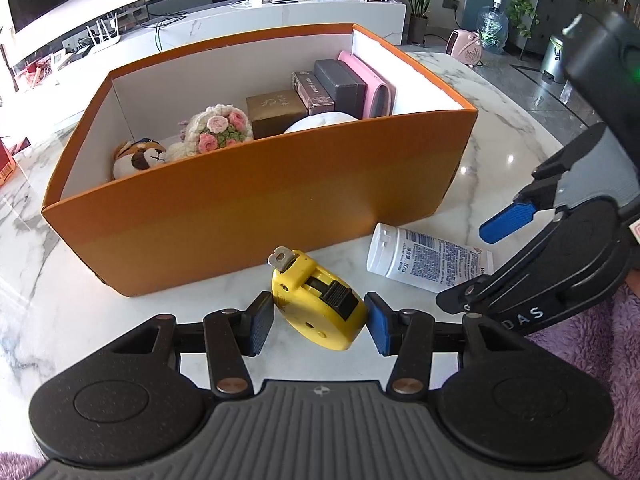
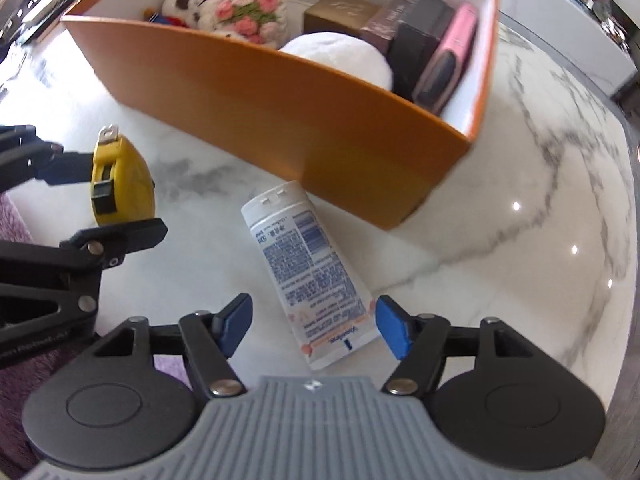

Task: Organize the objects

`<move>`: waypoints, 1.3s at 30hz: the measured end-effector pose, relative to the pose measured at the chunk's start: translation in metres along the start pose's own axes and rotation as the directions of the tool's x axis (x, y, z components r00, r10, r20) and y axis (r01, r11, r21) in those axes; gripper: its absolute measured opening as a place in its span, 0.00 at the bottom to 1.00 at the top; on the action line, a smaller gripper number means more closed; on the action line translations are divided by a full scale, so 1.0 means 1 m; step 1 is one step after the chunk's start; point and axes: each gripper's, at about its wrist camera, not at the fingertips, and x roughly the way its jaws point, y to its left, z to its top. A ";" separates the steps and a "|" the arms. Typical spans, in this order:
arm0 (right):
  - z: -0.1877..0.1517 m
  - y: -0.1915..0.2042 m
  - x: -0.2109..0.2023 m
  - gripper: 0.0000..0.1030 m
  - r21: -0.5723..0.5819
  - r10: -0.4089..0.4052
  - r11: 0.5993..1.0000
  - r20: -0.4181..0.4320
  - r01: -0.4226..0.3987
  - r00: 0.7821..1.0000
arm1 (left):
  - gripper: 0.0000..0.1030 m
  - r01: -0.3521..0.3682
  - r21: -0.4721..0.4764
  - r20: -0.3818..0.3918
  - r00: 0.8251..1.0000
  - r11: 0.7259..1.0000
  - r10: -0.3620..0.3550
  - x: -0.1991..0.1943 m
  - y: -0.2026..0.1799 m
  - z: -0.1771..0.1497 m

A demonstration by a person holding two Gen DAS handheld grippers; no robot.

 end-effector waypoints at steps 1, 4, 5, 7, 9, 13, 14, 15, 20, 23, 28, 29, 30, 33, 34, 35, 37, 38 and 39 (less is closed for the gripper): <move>0.003 0.001 0.003 0.68 -0.013 0.005 1.000 -0.008 -0.005 1.000 | 0.56 0.000 -0.003 -0.003 1.000 1.000 0.000 0.002 0.001 0.000; 0.009 -0.002 0.012 0.67 -0.025 0.031 0.999 -0.023 -0.032 0.999 | 0.56 0.005 -0.014 -0.011 1.000 1.000 -0.005 0.006 0.005 0.001; 0.011 -0.004 0.015 0.66 -0.020 0.040 0.999 -0.025 -0.041 0.999 | 0.56 0.005 -0.016 -0.013 1.000 1.000 -0.005 0.007 0.006 0.001; 0.013 -0.008 0.019 0.65 -0.007 0.055 0.998 -0.025 -0.055 0.998 | 0.56 0.007 -0.019 -0.016 1.000 1.000 -0.007 0.008 0.007 0.002; 0.014 -0.013 0.024 0.55 0.010 0.057 0.998 -0.029 -0.057 0.998 | 0.56 0.010 -0.024 -0.018 1.000 1.000 -0.010 0.010 0.009 0.003; 0.012 -0.017 0.020 0.50 0.019 0.100 0.995 -0.015 -0.099 0.995 | 0.56 0.013 -0.030 -0.019 1.000 0.999 -0.013 0.009 0.010 0.004; 0.011 -0.018 0.017 0.49 0.029 0.107 0.994 -0.007 -0.107 0.994 | 0.56 0.014 -0.030 -0.016 1.000 0.999 -0.015 0.008 0.011 0.004; 0.010 -0.021 0.012 0.48 0.045 0.121 0.992 0.005 -0.121 0.993 | 0.56 0.016 -0.032 -0.013 1.000 0.999 -0.016 0.006 0.012 0.005; 0.002 -0.035 -0.007 0.20 0.134 0.213 0.967 0.047 -0.217 0.976 | 0.56 0.022 -0.046 0.004 1.000 0.999 -0.022 -0.004 0.014 0.008; -0.002 -0.034 -0.009 0.20 0.148 0.193 0.969 0.051 -0.199 0.980 | 0.56 0.019 -0.045 0.016 1.000 0.999 -0.018 -0.008 0.013 0.009; -0.005 -0.033 -0.023 0.19 0.172 0.185 0.965 0.086 -0.198 0.979 | 0.56 0.016 -0.033 0.038 0.999 0.999 -0.015 -0.020 0.012 0.011; -0.002 -0.029 -0.031 0.18 0.171 0.188 0.964 0.104 -0.203 0.977 | 0.56 0.018 -0.031 0.042 0.999 0.999 -0.017 -0.023 0.012 0.012; -0.002 -0.029 -0.039 0.18 0.169 0.191 0.963 0.120 -0.210 0.974 | 0.56 0.024 -0.031 0.048 0.999 0.999 -0.023 -0.027 0.012 0.014; -0.001 -0.026 -0.063 0.18 0.158 0.188 0.963 0.175 -0.217 0.966 | 0.56 0.044 -0.032 0.070 0.997 0.999 -0.042 -0.038 0.015 0.020; 0.001 -0.025 -0.071 0.18 0.154 0.184 0.964 0.195 -0.216 0.963 | 0.56 0.049 -0.030 0.078 0.996 0.998 -0.047 -0.042 0.016 0.022; 0.002 -0.026 -0.080 0.18 0.154 0.184 0.963 0.216 -0.220 0.959 | 0.56 0.057 -0.025 0.089 0.995 0.998 -0.054 -0.047 0.017 0.025; 0.005 -0.029 -0.095 0.18 0.163 0.197 0.956 0.254 -0.243 0.947 | 0.56 0.068 -0.020 0.108 0.992 0.998 -0.065 -0.055 0.021 0.031; 0.007 -0.031 -0.103 0.18 0.165 0.206 0.952 0.274 -0.257 0.939 | 0.56 0.071 -0.017 0.116 0.991 0.997 -0.068 -0.059 0.023 0.035; 0.011 -0.032 -0.110 0.18 0.165 0.212 0.949 0.290 -0.267 0.933 | 0.56 0.071 -0.014 0.125 0.990 0.997 -0.069 -0.062 0.026 0.040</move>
